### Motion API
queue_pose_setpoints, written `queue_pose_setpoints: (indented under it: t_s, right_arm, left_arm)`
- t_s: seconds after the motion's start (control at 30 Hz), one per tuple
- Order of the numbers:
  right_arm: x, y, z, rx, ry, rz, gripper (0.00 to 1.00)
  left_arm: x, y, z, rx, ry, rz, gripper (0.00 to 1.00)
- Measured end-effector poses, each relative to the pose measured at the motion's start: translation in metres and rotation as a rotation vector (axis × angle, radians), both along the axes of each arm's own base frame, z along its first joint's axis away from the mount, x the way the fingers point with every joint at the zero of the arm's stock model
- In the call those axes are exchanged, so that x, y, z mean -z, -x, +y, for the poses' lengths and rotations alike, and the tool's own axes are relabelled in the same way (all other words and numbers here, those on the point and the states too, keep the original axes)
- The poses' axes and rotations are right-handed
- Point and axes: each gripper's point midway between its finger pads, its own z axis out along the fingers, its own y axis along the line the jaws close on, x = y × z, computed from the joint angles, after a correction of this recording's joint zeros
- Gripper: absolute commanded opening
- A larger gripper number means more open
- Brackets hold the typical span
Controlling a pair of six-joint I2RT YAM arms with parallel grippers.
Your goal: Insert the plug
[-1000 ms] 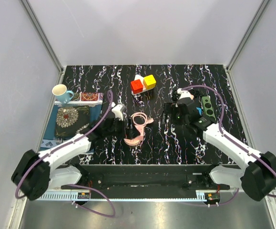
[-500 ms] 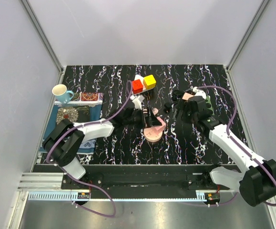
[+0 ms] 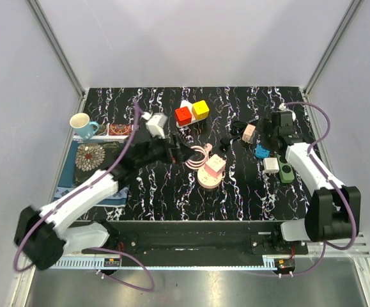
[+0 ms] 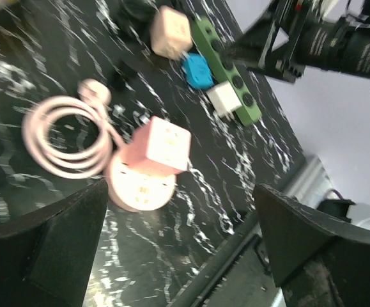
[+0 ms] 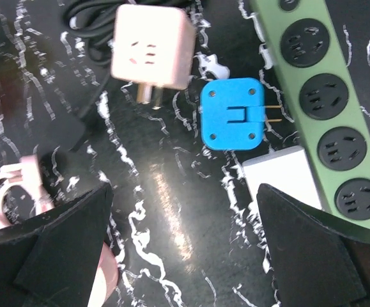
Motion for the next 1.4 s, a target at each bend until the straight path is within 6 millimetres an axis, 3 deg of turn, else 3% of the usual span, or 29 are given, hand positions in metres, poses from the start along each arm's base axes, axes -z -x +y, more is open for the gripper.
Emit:
queue_pose_setpoints:
  t_s: [0.17, 0.3, 0.4, 0.5, 0.7, 0.9, 1.03, 1.17, 1.27, 1.4]
  right_arm:
    - [0.03, -0.007, -0.019, 0.018, 0.027, 0.101, 0.98]
    - [0.049, -0.012, -0.023, 0.007, 0.047, 0.161, 0.97]
    - [0.06, -0.01, -0.027, 0.008, 0.057, 0.209, 0.96]
    - [0.066, -0.001, -0.033, 0.019, 0.067, 0.253, 0.96]
    - [0.072, 0.008, -0.036, 0.02, 0.072, 0.288, 0.97]
    - [0.088, 0.022, -0.038, 0.012, 0.086, 0.357, 0.97]
    - [0.088, 0.022, -0.036, -0.015, 0.087, 0.359, 0.94]
    - [0.087, 0.021, -0.025, -0.085, 0.061, 0.351, 0.92]
    - [0.085, 0.021, -0.004, -0.154, 0.038, 0.336, 0.91]
    - [0.088, 0.035, 0.013, -0.209, 0.014, 0.359, 0.92]
  left_arm:
    - [-0.046, 0.007, 0.064, -0.134, -0.101, -0.232, 0.99]
    - [-0.069, 0.021, 0.101, -0.197, -0.162, -0.397, 0.99]
    - [-0.063, 0.028, 0.121, -0.235, -0.22, -0.464, 0.99]
    - [-0.043, 0.031, 0.136, -0.251, -0.298, -0.482, 0.99]
    - [-0.014, 0.034, 0.148, -0.252, -0.38, -0.498, 0.99]
    - [-0.008, 0.03, 0.148, -0.236, -0.423, -0.512, 0.99]
    - [-0.007, 0.029, 0.148, -0.231, -0.435, -0.516, 0.99]
    - [-0.007, 0.028, 0.148, -0.229, -0.442, -0.522, 0.99]
    - [-0.007, 0.028, 0.148, -0.227, -0.444, -0.523, 0.99]
    - [-0.006, 0.027, 0.147, -0.225, -0.447, -0.52, 0.99]
